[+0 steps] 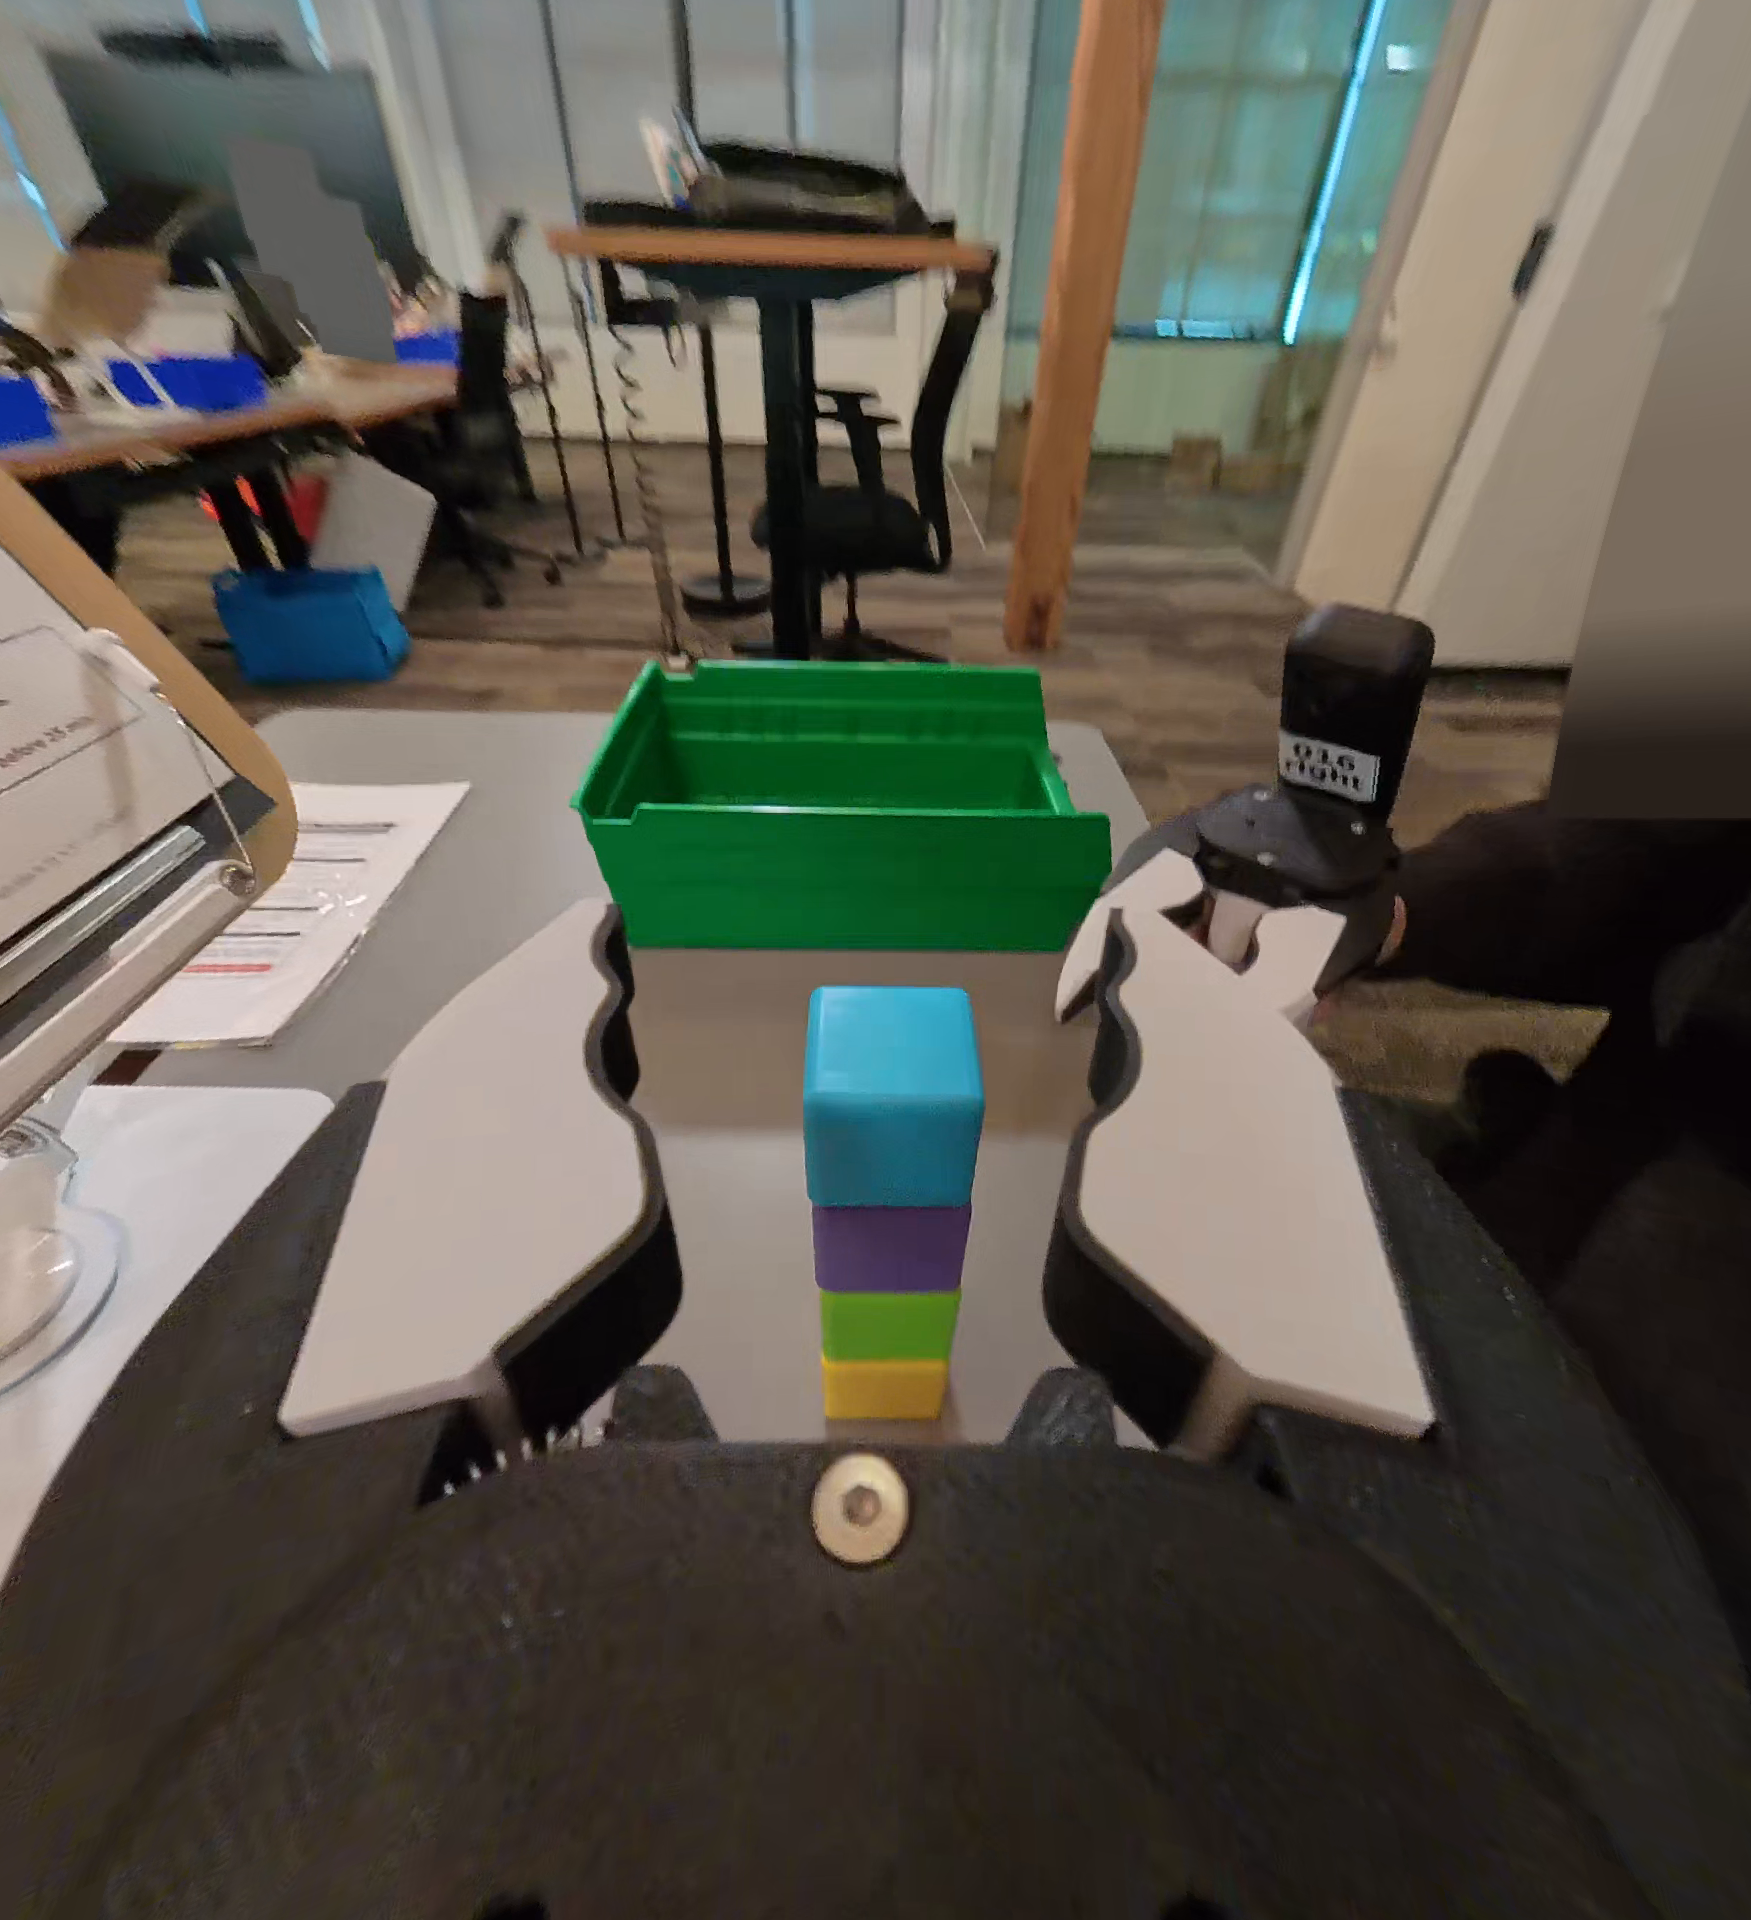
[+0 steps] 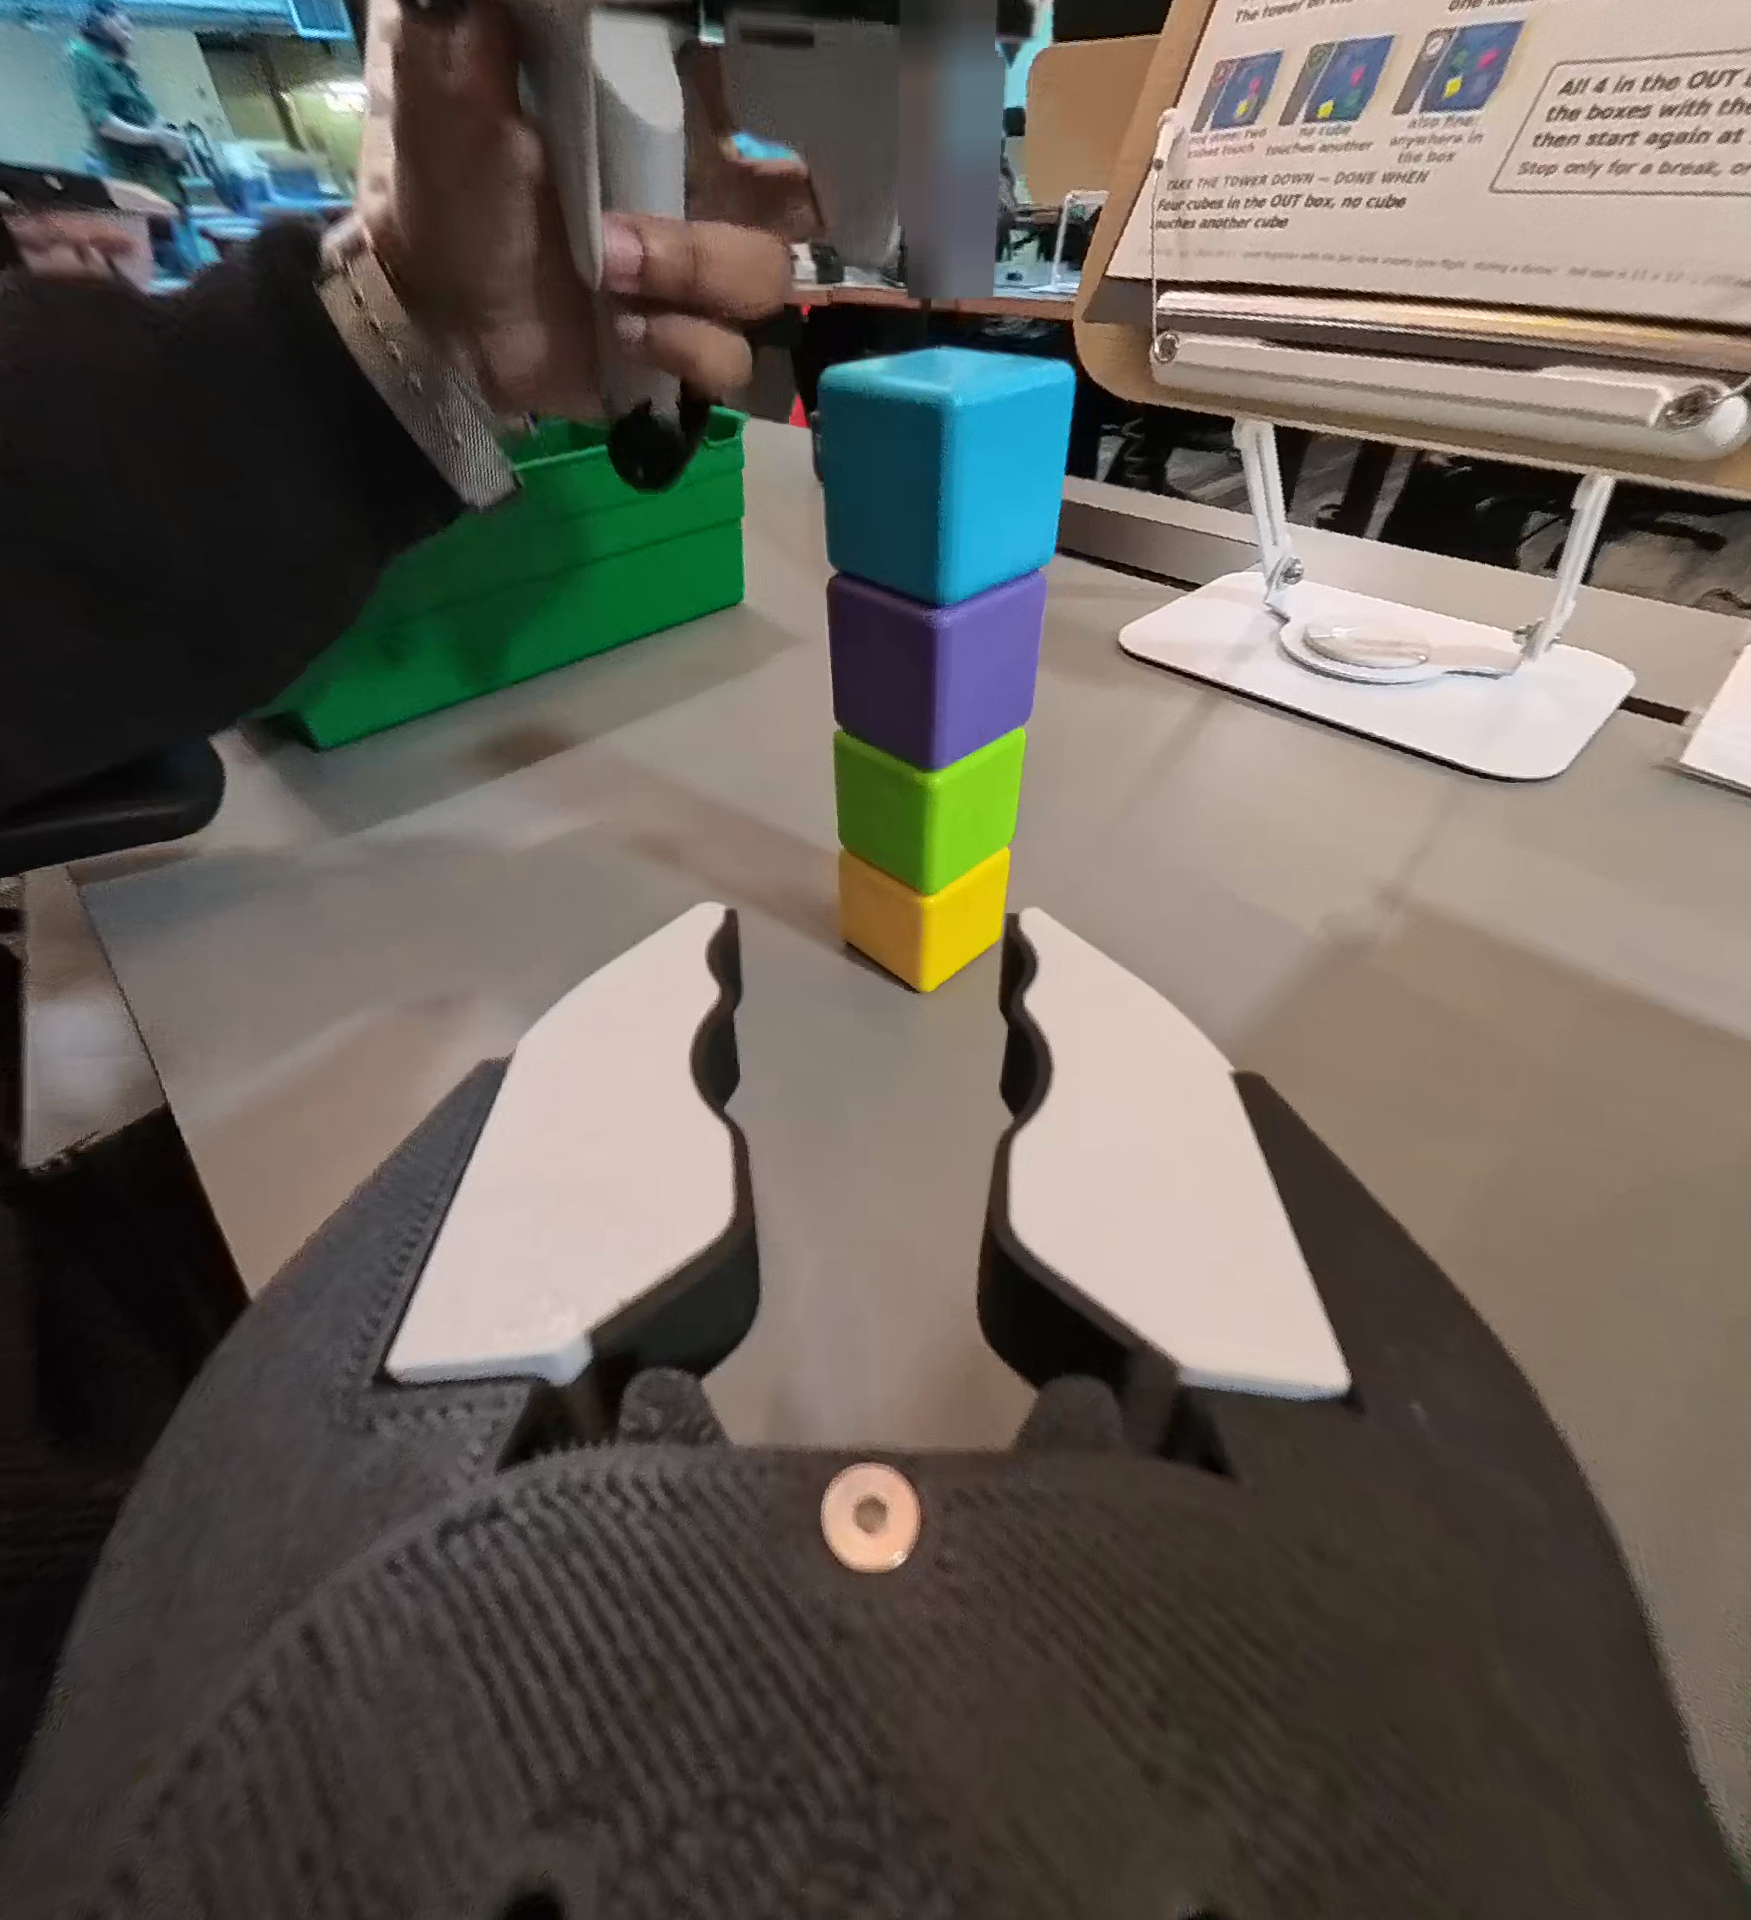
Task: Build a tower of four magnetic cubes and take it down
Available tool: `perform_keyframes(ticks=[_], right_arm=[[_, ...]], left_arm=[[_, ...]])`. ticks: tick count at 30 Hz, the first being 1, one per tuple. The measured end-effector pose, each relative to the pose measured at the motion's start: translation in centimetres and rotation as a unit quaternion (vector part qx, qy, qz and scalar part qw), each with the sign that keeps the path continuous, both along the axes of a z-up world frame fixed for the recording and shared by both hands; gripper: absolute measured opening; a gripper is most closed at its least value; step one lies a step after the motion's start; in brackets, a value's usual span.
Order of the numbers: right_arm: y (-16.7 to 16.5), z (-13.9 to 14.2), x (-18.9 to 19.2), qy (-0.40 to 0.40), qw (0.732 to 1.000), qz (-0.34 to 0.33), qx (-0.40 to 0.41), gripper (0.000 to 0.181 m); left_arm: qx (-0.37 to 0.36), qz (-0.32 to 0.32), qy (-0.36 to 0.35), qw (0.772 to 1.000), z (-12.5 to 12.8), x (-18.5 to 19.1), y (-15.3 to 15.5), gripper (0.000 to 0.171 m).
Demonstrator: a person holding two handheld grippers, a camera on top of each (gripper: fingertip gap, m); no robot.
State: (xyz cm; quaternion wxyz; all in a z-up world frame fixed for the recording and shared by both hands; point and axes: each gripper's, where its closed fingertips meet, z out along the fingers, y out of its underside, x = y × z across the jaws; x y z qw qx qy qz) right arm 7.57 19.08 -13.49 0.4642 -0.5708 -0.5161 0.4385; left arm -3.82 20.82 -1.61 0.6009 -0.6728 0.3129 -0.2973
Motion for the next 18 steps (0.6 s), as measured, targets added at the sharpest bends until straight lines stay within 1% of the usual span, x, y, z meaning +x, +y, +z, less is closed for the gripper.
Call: perform_keyframes(ticks=[1, 3, 7, 10, 12, 15, 18], right_arm=[[0.0, 0.2, -0.2, 0.003, 1.0, 0.006, -0.006, 0.051], [-0.3, 0.6, -0.7, 0.009, 0.999, 0.026, -0.021, 0.058], [-0.5, 1.6, -1.6, 0.029, 0.996, 0.063, -0.06, 0.07], [-0.4, 2.1, -2.3, 0.046, 0.992, 0.081, -0.089, 0.073], [-0.4, 2.2, -2.8, 0.053, 0.989, 0.088, -0.103, 0.072], [-0.6, 1.8, -3.6, 0.048, 0.988, 0.098, -0.111, 0.072], [-1.2, 1.4, -4.2, 0.04, 0.988, 0.109, -0.105, 0.072]], left_arm=[[0.008, 0.003, -0.015, 1.0, -0.2, 0.1, -0.1, 0.09], [0.016, 0.011, -0.031, 0.999, -1.5, 0.4, -0.2, 0.091], [0.005, 0.09, -0.061, 0.994, -5.2, -0.5, 1.1, 0.092], [-0.01, 0.128, -0.047, 0.991, -8.1, -1.0, 1.3, 0.092], [-0.023, 0.148, -0.02, 0.989, -9.8, -1.3, 1.2, 0.092], [-0.04, 0.152, 0.007, 0.987, -11.4, -1.3, 0.8, 0.089], [-0.045, 0.126, -0.016, 0.991, -11.3, -0.6, 0.2, 0.086]])
